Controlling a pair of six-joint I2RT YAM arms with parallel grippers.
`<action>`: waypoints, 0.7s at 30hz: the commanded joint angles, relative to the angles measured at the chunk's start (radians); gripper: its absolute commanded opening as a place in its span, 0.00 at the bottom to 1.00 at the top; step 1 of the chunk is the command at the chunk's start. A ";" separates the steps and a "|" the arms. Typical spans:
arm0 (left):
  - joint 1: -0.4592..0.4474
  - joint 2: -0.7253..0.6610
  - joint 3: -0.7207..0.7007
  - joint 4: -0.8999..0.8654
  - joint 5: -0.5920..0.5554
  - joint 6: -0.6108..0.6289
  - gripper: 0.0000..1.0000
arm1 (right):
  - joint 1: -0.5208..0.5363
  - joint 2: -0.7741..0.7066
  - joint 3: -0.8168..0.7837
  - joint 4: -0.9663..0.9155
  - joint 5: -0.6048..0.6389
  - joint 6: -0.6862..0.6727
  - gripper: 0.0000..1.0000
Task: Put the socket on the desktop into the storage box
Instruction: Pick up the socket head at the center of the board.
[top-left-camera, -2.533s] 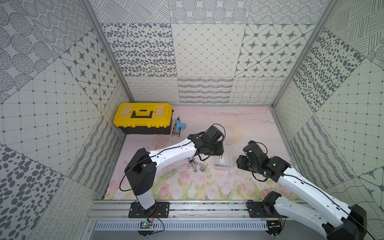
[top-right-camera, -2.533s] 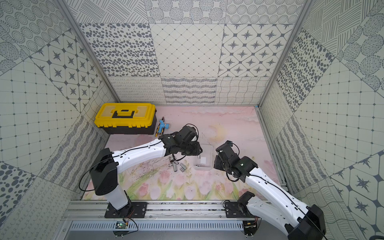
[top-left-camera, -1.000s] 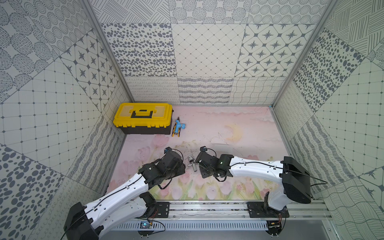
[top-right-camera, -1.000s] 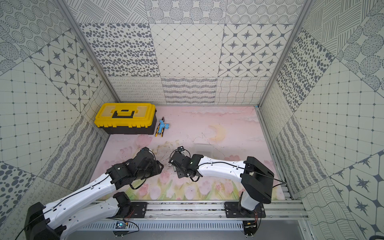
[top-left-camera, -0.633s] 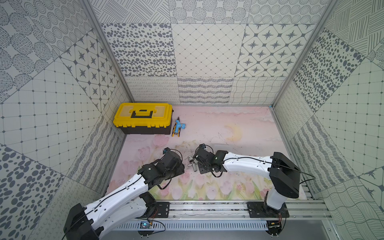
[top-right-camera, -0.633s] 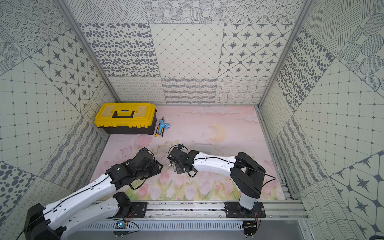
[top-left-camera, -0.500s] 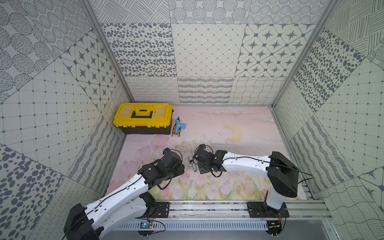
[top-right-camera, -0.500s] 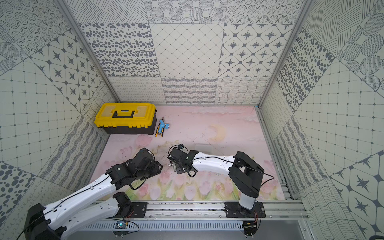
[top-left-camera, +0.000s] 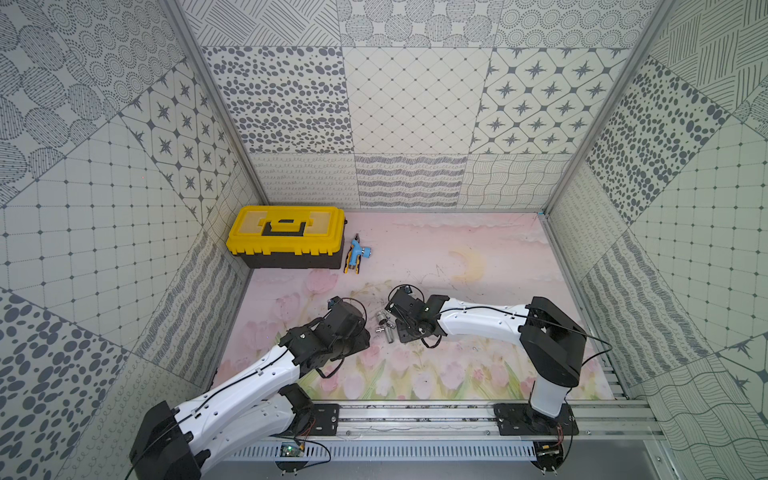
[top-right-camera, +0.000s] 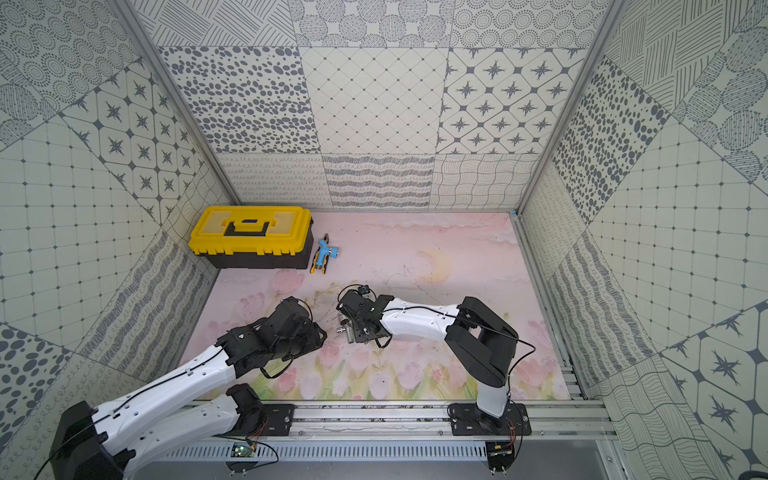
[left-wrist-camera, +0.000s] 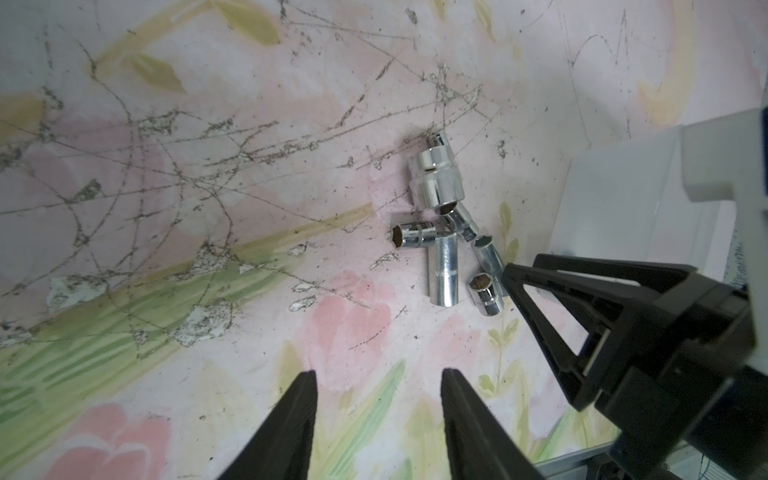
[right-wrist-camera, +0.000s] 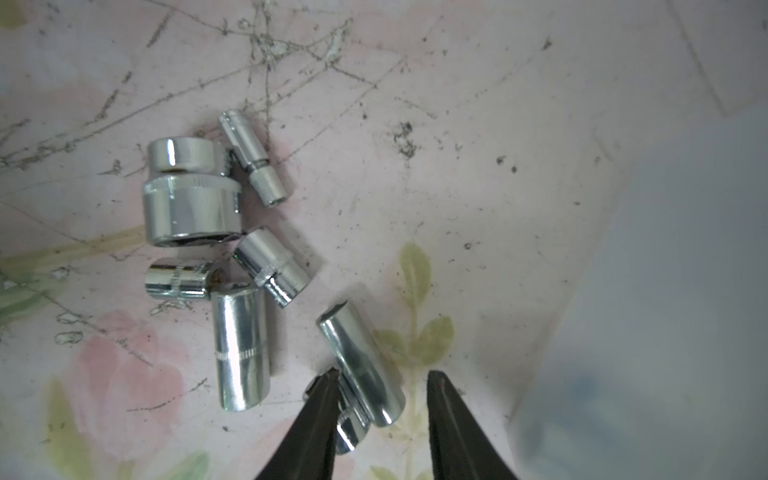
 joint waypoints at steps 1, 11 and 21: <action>0.002 0.009 0.000 0.043 0.017 -0.004 0.53 | 0.001 0.020 0.019 0.009 -0.009 -0.011 0.39; 0.003 0.021 0.002 0.052 0.031 -0.004 0.53 | 0.005 0.009 0.005 0.006 -0.009 -0.003 0.38; 0.005 0.031 -0.001 0.060 0.032 -0.004 0.53 | 0.079 -0.015 0.013 -0.011 0.016 -0.003 0.42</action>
